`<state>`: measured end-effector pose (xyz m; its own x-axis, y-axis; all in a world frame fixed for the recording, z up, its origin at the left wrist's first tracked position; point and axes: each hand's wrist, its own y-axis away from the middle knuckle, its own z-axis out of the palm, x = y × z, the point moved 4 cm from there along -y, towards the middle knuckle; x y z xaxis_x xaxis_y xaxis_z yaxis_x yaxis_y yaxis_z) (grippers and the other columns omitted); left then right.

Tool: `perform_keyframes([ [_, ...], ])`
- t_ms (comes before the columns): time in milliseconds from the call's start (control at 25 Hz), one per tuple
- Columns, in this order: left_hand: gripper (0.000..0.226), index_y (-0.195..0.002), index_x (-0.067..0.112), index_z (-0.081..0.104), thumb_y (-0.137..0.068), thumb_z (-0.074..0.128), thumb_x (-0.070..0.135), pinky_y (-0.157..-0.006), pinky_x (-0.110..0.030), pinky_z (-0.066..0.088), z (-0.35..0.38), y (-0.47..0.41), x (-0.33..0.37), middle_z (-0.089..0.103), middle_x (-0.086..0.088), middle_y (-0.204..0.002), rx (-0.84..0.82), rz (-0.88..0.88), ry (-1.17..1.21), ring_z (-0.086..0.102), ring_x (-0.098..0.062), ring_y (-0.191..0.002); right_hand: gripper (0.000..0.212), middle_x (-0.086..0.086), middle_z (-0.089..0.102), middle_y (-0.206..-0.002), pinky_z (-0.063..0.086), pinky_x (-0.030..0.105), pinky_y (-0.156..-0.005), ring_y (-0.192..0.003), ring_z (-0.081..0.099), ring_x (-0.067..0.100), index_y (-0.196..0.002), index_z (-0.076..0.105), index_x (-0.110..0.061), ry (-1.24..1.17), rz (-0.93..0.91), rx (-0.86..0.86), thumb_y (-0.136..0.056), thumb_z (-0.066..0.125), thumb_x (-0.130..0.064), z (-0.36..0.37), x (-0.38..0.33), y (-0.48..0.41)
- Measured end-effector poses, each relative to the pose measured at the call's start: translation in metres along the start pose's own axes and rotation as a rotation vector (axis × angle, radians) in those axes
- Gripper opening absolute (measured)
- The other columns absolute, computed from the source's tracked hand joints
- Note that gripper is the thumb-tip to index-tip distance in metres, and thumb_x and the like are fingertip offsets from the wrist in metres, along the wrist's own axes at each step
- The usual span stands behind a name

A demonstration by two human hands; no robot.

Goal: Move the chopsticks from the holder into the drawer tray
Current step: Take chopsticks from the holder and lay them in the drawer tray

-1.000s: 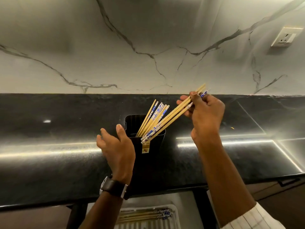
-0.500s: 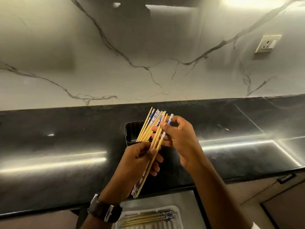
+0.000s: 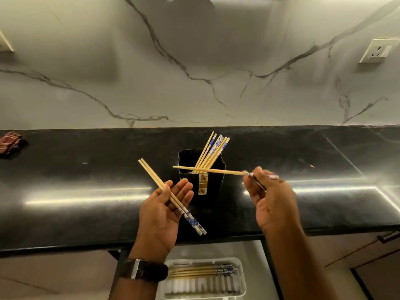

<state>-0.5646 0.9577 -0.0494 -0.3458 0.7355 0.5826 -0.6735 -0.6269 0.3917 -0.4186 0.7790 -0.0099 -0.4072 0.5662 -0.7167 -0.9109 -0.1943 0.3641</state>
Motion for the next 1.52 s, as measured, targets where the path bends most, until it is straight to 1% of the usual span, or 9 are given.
perform_keyframes([
  [160, 0.026, -0.127, 0.001, 0.058, -0.110, 0.044, 0.013, -0.076, -0.043, 0.066, -0.003, 0.001, -0.013, 0.077, -0.025, -0.109, 0.132, 0.081, 0.084, 0.079, -0.034, -0.095, 0.044, 0.021, 0.079, -0.100, 0.065, 0.034, -0.079, -0.089, 0.079, 0.027, -0.114, 0.069, 0.003, 0.033, 0.152, 0.052, -0.072, 0.081, -0.006, -0.025, 0.058, 0.035],
  [360, 0.027, -0.130, 0.003, 0.059, -0.109, 0.046, 0.014, -0.079, -0.043, 0.064, -0.007, 0.004, -0.035, 0.077, -0.020, -0.113, 0.216, 0.111, 0.104, 0.079, -0.030, -0.097, 0.015, 0.015, 0.081, -0.086, 0.064, 0.038, -0.075, -0.088, 0.076, 0.029, -0.096, 0.077, -0.003, 0.213, 0.337, 0.145, -0.081, 0.079, -0.005, -0.039, 0.116, 0.075],
  [680, 0.019, -0.112, 0.013, 0.064, -0.110, 0.046, 0.019, -0.066, -0.033, 0.063, -0.037, 0.020, -0.067, 0.077, 0.000, -0.071, 0.321, 0.124, 0.035, 0.078, -0.015, -0.067, 0.011, 0.028, 0.076, -0.091, 0.064, 0.039, -0.078, -0.074, 0.077, 0.033, -0.101, 0.071, 0.011, 0.184, 0.537, 0.096, -0.091, 0.067, 0.008, -0.053, 0.127, 0.084],
  [880, 0.017, -0.109, 0.007, 0.065, -0.107, 0.053, 0.018, -0.080, -0.042, 0.064, -0.093, 0.025, -0.069, 0.076, -0.009, -0.088, 0.386, 0.135, -0.049, 0.078, -0.024, -0.083, 0.009, 0.034, 0.075, -0.093, 0.066, 0.033, -0.059, -0.070, 0.078, 0.037, -0.097, 0.070, 0.016, 0.358, 0.658, 0.113, -0.089, 0.068, 0.012, -0.101, 0.122, 0.060],
  [1000, 0.014, -0.104, 0.002, 0.065, -0.106, 0.051, 0.006, -0.077, -0.044, 0.062, -0.123, 0.034, -0.093, 0.072, -0.016, -0.096, 0.511, 0.027, -0.140, 0.072, -0.032, -0.090, 0.018, 0.035, 0.073, -0.100, 0.065, 0.038, -0.064, -0.074, 0.075, 0.038, -0.104, 0.068, 0.017, 0.398, 0.718, 0.231, -0.088, 0.072, 0.008, -0.136, 0.135, 0.053],
  [1120, 0.023, -0.122, -0.006, 0.064, -0.102, 0.053, 0.000, -0.073, -0.042, 0.058, -0.143, 0.043, -0.131, 0.072, -0.018, -0.109, 0.708, -0.124, -0.147, 0.071, -0.032, -0.091, 0.020, 0.033, 0.071, -0.112, 0.064, 0.040, -0.067, -0.085, 0.072, 0.038, -0.108, 0.064, 0.013, 0.341, 0.699, 0.390, -0.091, 0.071, 0.004, -0.156, 0.166, 0.052],
  [1280, 0.033, -0.134, -0.009, 0.058, -0.103, 0.050, 0.001, -0.095, -0.047, 0.054, -0.151, 0.038, -0.152, 0.066, -0.023, -0.134, 0.856, -0.258, -0.078, 0.065, -0.031, -0.105, 0.023, 0.032, 0.067, -0.120, 0.058, 0.048, -0.087, -0.108, 0.068, 0.043, -0.114, 0.061, 0.010, 0.344, 0.663, 0.492, -0.094, 0.069, 0.002, -0.160, 0.196, 0.035],
  [1400, 0.036, -0.140, -0.006, 0.053, -0.105, 0.052, 0.003, -0.107, -0.052, 0.050, -0.152, 0.028, -0.156, 0.062, -0.024, -0.139, 0.905, -0.281, -0.034, 0.064, -0.033, -0.120, 0.031, 0.031, 0.067, -0.120, 0.060, 0.049, -0.079, -0.099, 0.070, 0.042, -0.127, 0.059, 0.009, 0.405, 0.652, 0.526, -0.097, 0.062, 0.006, -0.162, 0.212, 0.014],
  [1520, 0.038, -0.142, -0.002, 0.052, -0.105, 0.053, 0.004, -0.109, -0.053, 0.049, -0.156, 0.022, -0.162, 0.061, -0.022, -0.142, 0.935, -0.304, -0.025, 0.061, -0.035, -0.130, 0.032, 0.029, 0.064, -0.127, 0.058, 0.056, -0.085, -0.109, 0.066, 0.044, -0.134, 0.056, 0.003, 0.367, 0.724, 0.593, -0.103, 0.050, 0.000, -0.172, 0.224, 0.002],
])
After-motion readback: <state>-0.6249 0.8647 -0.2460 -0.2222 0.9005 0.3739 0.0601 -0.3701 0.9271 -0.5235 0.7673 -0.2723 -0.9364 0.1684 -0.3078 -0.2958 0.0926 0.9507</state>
